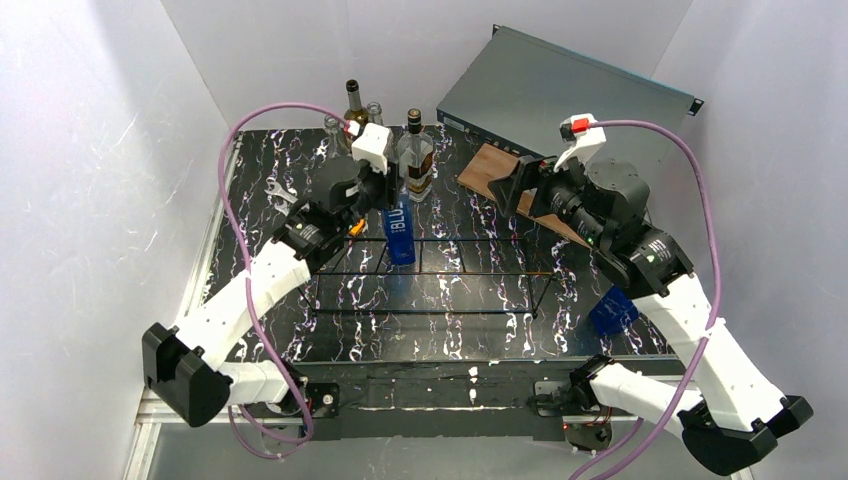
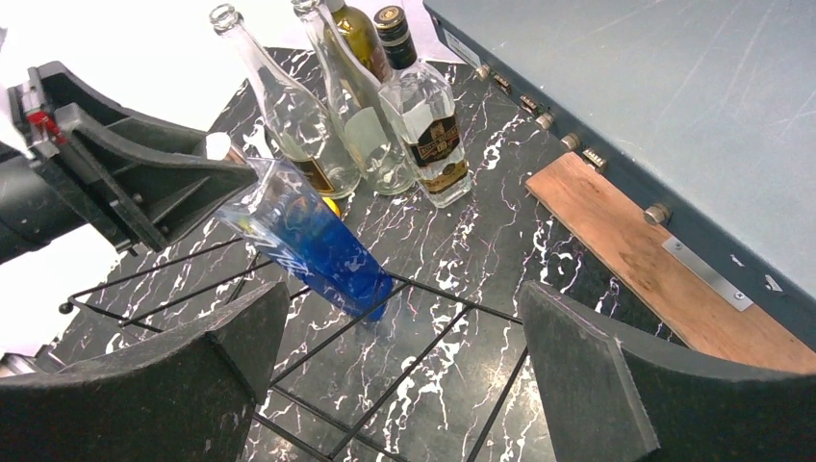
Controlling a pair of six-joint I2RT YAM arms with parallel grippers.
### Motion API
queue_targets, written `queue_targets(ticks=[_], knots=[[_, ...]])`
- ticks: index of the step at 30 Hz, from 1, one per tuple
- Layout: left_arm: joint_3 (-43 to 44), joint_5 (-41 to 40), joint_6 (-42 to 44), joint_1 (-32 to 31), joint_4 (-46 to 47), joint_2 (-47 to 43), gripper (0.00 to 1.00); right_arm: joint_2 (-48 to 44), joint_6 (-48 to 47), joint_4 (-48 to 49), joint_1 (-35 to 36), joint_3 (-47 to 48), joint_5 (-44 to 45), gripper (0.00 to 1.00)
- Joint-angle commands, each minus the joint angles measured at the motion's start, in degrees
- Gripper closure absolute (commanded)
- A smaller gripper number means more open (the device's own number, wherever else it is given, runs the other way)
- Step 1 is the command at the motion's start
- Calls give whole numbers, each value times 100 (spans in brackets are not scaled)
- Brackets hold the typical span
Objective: Put the wine bottle on the wine rack
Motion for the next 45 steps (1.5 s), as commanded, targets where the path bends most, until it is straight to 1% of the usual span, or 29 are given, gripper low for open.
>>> queue_targets(ticks=[1,6,10,14,18,22,26,33,35,36,38,41,45], knots=[[-521,74,275,-60,1616,-739,100,-101,49,178,-11,-44,-24,0],[-867,109,786,-324,1734,-977,100,-192,137,320,-11,-207,-29,0],[-1358,177,1051,-540,2094,-1286,100,-207,248,394,-11,-444,-101,0],[-1907,343,1028,-669,2277,-1634,100,-179,301,400,-11,-529,-165,0],[-2463,373,1056,-793,2676,-1941,100,-264,379,468,-11,-700,-164,0],[-2847,39,1158,-942,2954,-2129,100,-359,451,481,-11,-870,-209,0],[-3075,-498,1054,-1153,3134,-2201,100,-324,341,523,-11,-1004,-661,0],[-3350,-928,943,-1512,3274,-2143,100,298,-176,180,37,-1035,-2272,0],[-3413,-997,899,-1592,3279,-2162,100,419,-394,176,178,-1128,-2492,0],[-3433,-1026,887,-1628,3270,-2169,100,466,-542,178,300,-1165,-2526,3],[-3458,-1085,893,-1703,3254,-2200,100,618,-832,46,593,-1152,-2394,7],[-3523,-1273,760,-1804,3195,-2304,100,782,-1279,-91,1120,-1128,-2240,9],[-3593,-1357,469,-1903,2913,-2507,100,1007,-1569,-108,1669,-1139,-1849,12]])
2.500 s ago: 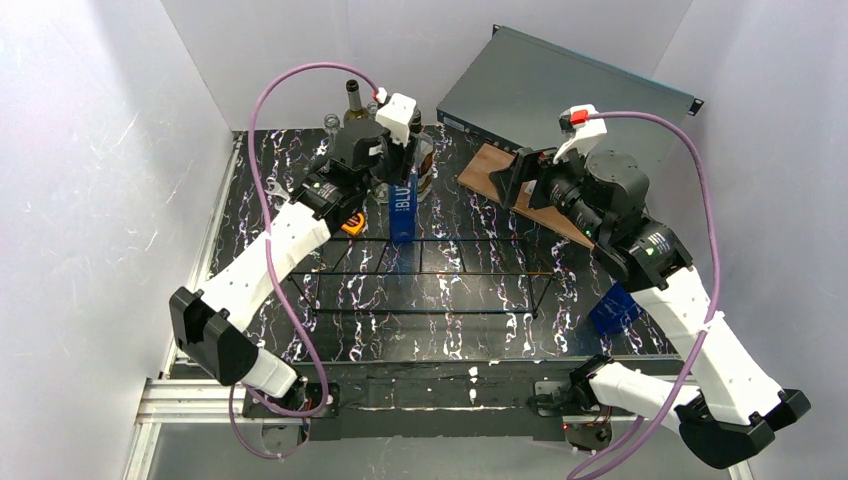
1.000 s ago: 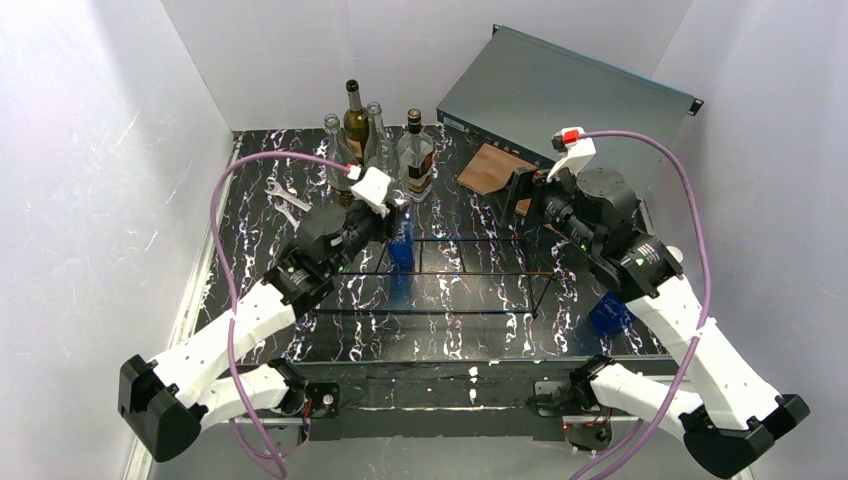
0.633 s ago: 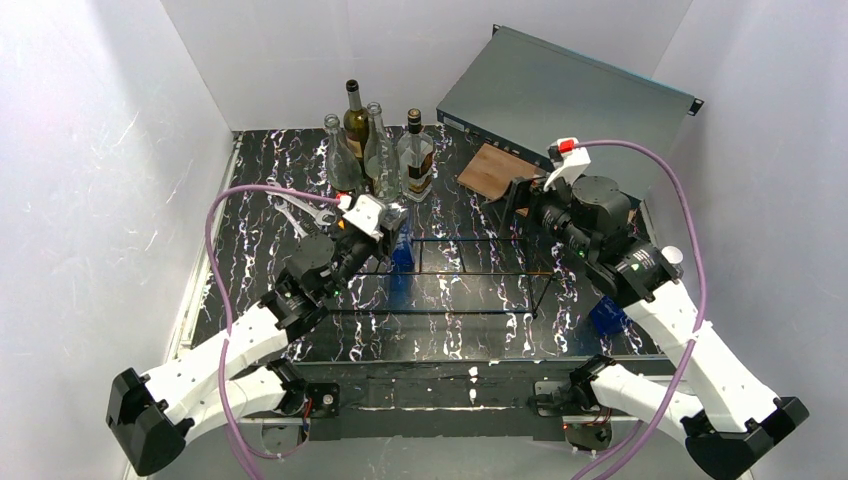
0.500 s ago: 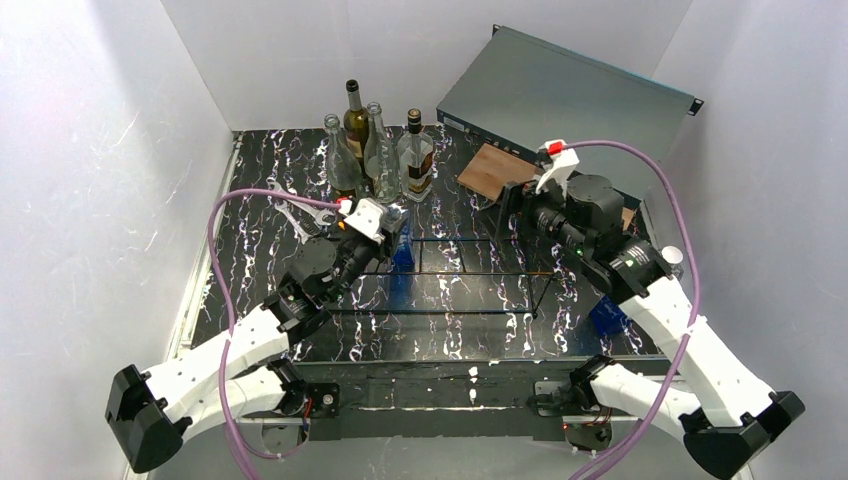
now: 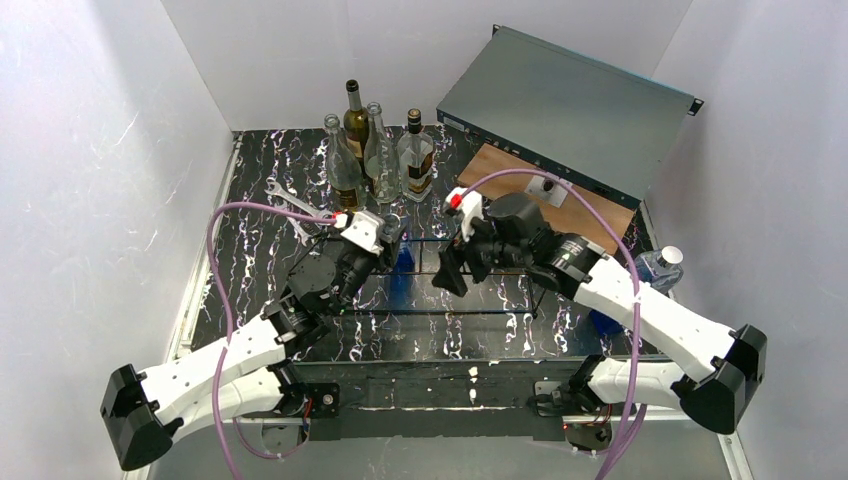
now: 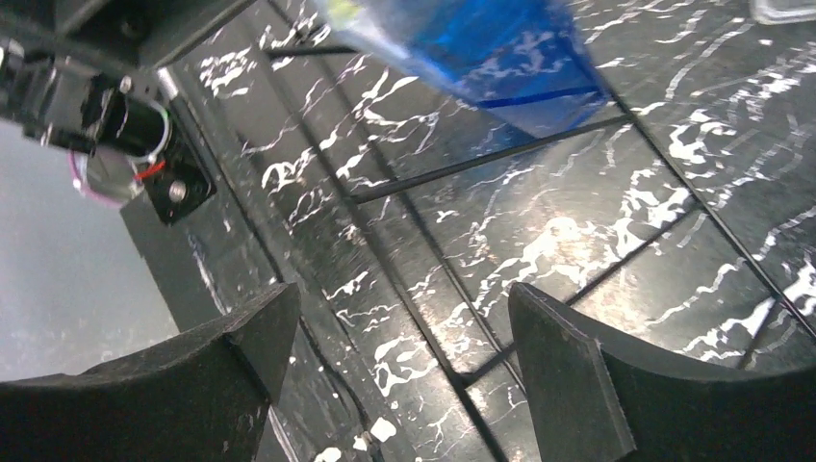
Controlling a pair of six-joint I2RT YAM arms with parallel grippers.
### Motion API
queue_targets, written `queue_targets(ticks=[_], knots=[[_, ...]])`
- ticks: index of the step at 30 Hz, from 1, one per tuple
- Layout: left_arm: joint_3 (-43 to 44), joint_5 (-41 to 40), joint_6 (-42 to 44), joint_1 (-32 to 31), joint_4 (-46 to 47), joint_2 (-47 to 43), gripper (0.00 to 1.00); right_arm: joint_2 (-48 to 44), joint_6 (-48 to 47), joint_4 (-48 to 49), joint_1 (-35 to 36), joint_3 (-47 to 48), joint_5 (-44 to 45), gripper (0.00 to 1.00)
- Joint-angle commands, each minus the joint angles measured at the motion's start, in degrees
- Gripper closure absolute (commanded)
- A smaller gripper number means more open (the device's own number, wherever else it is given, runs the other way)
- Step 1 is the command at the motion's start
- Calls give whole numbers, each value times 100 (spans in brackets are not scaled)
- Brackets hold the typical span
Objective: Put the wine bottle on the wine rack
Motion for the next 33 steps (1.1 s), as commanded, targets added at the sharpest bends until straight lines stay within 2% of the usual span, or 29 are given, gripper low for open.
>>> queue_targets(ticks=[1,3,7,15,19,24,28,30,33], knots=[[-179,-213,-636,-171,-410,-238,100,123,-600,62,480,-19,363,13],[-150,-282,-656,-237,-629,-319,100,184,-608,174,546,-98,444,16],[-23,-339,-1134,-310,-1316,-471,100,253,-608,415,599,-281,397,29],[-152,-261,-1518,-471,-1996,-608,100,356,-646,612,615,-533,278,65],[-86,-298,-1319,-616,-2222,-537,100,346,-647,646,613,-599,323,71],[182,-851,-911,-871,-2832,-239,100,378,-612,732,615,-713,405,88],[117,-1110,-727,-1084,-2867,-228,100,365,-635,843,615,-891,450,96],[15,-1095,-725,-1084,-2771,-330,100,334,-647,932,615,-1003,496,99],[-68,-572,-740,-1086,-2725,-356,100,347,-867,989,615,-1103,280,99]])
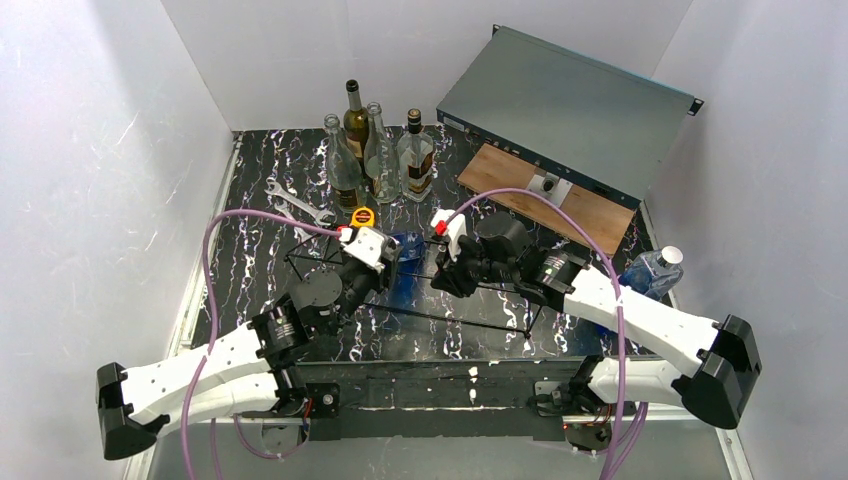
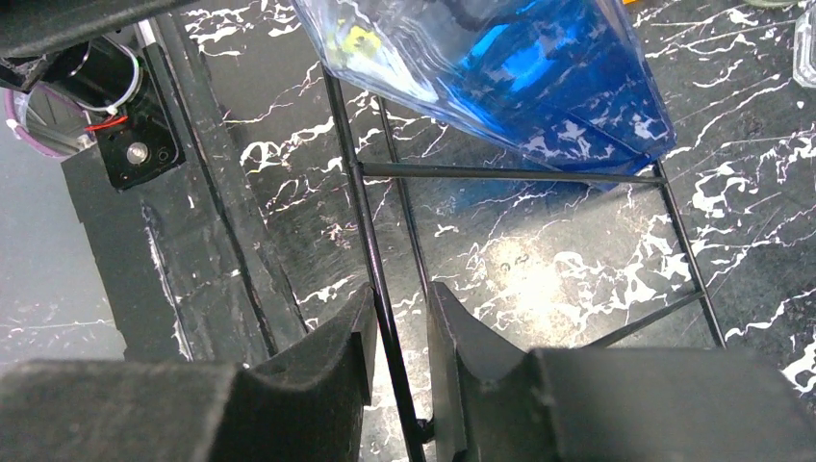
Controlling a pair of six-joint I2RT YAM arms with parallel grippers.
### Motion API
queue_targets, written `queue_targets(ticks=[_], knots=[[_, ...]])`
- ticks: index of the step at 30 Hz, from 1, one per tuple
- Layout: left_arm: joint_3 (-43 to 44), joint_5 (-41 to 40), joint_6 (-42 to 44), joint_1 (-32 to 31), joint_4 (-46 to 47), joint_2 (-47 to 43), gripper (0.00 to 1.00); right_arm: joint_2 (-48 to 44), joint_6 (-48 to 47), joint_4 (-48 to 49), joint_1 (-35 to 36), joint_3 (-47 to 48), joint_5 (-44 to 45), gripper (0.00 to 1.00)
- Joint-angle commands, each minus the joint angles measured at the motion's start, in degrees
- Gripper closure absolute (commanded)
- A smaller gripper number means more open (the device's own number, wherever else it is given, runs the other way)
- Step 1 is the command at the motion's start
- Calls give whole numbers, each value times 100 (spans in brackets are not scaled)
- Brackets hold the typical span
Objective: Put the wine bottle on the wine rack
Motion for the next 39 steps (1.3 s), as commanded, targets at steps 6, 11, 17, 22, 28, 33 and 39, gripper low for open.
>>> queue_targets(ticks=[6,11,17,22,28,33,39], knots=[[-235,1253,-596,-70,-1118,395,100,329,-497,99,-30,-348,-274,99],[6,1313,-697,-57,-1675,548,100,421,-523,184,-39,-334,-533,99],[85,1008,-1061,-49,-2017,567,100,356,-509,180,-52,-349,-483,99],[95,823,-1278,-48,-2285,427,91,216,-516,228,-80,-414,-416,99],[109,821,-1363,-52,-2577,132,62,307,-501,259,-91,-406,-506,99],[265,702,-1358,-54,-2868,100,37,352,-496,270,-105,-401,-533,99],[617,529,-1454,-48,-3179,236,24,364,-491,270,-118,-401,-524,99]])
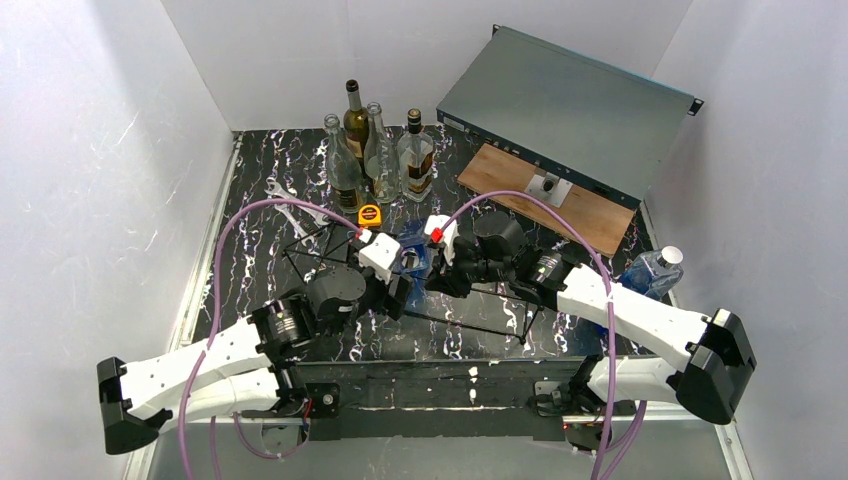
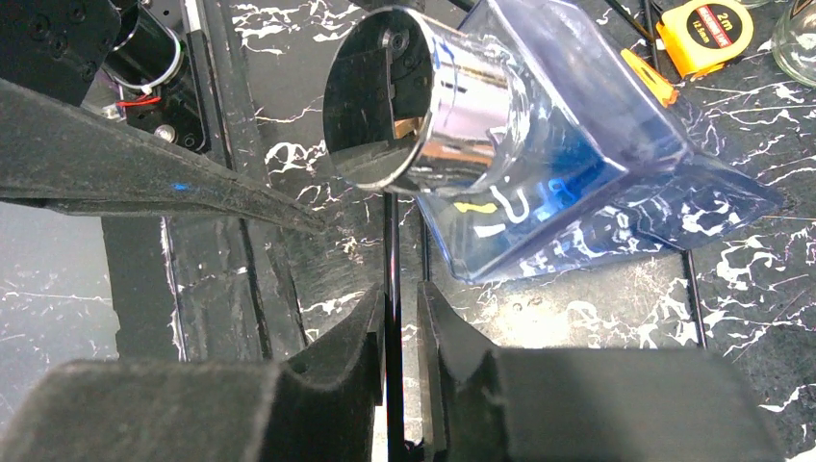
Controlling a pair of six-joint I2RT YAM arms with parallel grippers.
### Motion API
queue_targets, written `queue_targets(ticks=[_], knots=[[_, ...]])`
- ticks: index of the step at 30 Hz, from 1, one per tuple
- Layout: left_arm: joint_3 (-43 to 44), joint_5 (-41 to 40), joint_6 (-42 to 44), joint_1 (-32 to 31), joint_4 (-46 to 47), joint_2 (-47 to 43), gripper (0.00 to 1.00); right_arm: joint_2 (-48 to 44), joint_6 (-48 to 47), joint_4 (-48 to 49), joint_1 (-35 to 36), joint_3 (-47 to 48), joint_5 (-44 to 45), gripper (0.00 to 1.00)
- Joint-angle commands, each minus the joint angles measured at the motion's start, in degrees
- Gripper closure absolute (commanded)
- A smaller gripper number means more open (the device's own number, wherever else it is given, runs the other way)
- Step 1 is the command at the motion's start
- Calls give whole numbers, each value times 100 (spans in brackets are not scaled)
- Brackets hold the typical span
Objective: Put the wine bottle on the wine rack
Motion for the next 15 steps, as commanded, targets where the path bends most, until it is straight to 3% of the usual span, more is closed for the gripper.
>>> queue_targets(ticks=[1,11,15], knots=[[234,-105,-291,5,-947,82,23,183,83,-305,-37,-217,243,99],[761,99,-582,5,-1308,-148,6,265,409,-81,-46,-130,130,99],[1250,-336,-843,130,-2060,-201,2,246,520,-119,-46,-25,115,96]])
